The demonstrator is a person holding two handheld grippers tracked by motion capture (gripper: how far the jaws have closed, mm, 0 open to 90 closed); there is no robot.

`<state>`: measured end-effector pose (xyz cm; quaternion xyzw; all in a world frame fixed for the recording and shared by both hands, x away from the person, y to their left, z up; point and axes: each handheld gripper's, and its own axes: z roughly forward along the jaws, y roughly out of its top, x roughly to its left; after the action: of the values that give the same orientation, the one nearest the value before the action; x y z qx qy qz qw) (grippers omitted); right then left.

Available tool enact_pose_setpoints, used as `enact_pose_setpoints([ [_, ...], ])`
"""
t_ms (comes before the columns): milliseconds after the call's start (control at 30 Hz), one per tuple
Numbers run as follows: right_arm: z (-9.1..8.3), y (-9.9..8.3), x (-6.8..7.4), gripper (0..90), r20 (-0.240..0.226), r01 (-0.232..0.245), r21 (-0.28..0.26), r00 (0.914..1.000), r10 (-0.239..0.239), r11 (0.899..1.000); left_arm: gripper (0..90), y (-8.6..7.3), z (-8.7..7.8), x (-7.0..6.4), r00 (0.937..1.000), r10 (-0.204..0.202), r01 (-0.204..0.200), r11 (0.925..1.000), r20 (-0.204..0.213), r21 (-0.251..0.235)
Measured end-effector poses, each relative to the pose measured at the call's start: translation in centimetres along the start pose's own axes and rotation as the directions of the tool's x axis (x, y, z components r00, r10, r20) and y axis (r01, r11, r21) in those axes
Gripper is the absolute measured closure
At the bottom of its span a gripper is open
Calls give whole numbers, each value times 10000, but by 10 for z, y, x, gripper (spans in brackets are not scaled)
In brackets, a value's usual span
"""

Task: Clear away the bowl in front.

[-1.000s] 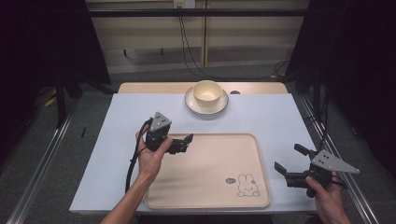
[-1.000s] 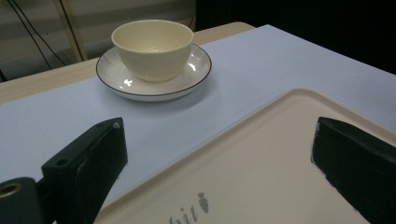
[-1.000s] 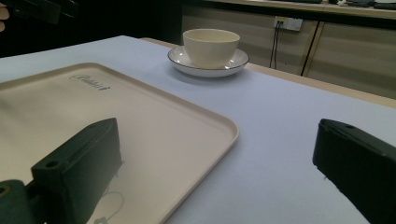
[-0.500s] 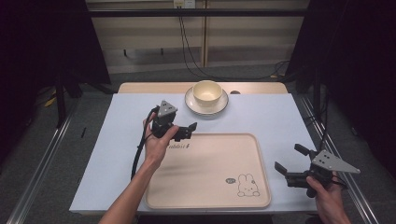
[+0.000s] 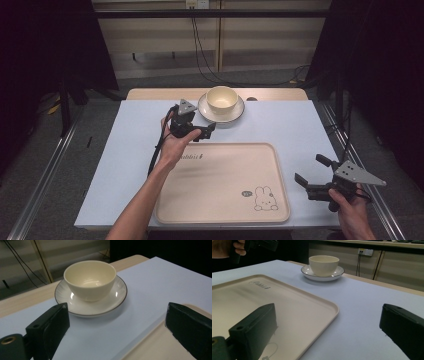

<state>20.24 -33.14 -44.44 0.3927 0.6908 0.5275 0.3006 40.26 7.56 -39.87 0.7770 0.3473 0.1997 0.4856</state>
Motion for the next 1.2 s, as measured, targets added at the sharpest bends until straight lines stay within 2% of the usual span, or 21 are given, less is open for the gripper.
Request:
enact_pose_setpoints([
  [67,0,0,0,8,19,11,6,10000,-11,10000,74,2,1,0,9999,-75,76,10000,90,-30],
  [100,0,0,0,8,2,20,-49,10000,-19,10000,77,8,2,1,9995,188,-190,9998,249,59],
  [133,0,0,0,8,2,20,-49,10000,-19,10000,77,8,2,1,9995,188,-190,9998,249,59],
  [167,0,0,0,8,-30,-15,-36,10000,14,10000,79,14,5,1,9997,-16,18,10000,224,-91],
  [233,0,0,0,8,-56,-36,-28,10000,36,10000,87,17,5,2,9997,-10,11,10000,250,-61],
  [267,0,0,0,8,-50,-29,-24,10000,28,10000,89,21,8,4,10000,-4,5,9999,69,-161],
  [300,0,0,0,8,-51,-39,-28,10000,38,10000,89,23,11,7,9999,-44,47,9998,142,-189],
  [333,0,0,0,8,-48,-33,-29,10000,33,10000,89,24,13,8,10000,-45,45,10000,-8,11],
  [467,0,0,-1,8,-90,-14,-31,10000,14,10000,89,26,20,14,9999,109,-110,9997,55,216],
  [500,0,0,-1,8,-94,-4,-41,10000,4,10000,89,27,27,16,10000,-34,34,9994,24,348],
  [567,0,0,-1,8,-131,-37,-23,9999,37,10000,85,28,32,21,10000,35,-30,9986,-87,522],
  [600,0,0,0,8,-99,-41,-43,9999,40,10000,87,28,36,22,9998,-174,177,9988,-78,467],
  [633,0,0,0,8,-94,-49,-35,9999,49,10000,89,28,36,22,9998,-174,177,9988,-78,467],
  [667,0,0,0,8,-70,-40,-40,10000,40,10000,89,28,41,26,9997,-77,92,9978,-229,663],
  [700,0,0,0,8,-104,-31,-51,9999,30,10000,88,28,45,27,9996,-237,246,9980,-161,581],
  [900,0,0,-1,8,-110,-37,-51,9999,37,10000,109,29,59,37,9987,-284,318,9963,-434,797],
  [933,0,0,0,8,-107,-51,-43,9999,50,10000,125,29,61,38,9988,-259,299,9950,-427,951],
  [1000,0,0,-1,8,-101,-53,-35,9999,52,10000,124,31,68,40,9973,-445,511,9920,-591,1155],
  [1033,0,0,-1,8,-122,-37,-9,9999,37,10000,123,32,74,43,9960,-507,584,9925,-731,1070],
  [1100,0,0,-1,8,-121,-46,-44,9999,46,10000,121,32,80,44,9961,-302,397,9926,-833,1149],
  [1200,0,0,-1,8,-118,-44,-35,9999,44,10000,128,32,87,45,9950,-372,496,9896,-931,1349],
])
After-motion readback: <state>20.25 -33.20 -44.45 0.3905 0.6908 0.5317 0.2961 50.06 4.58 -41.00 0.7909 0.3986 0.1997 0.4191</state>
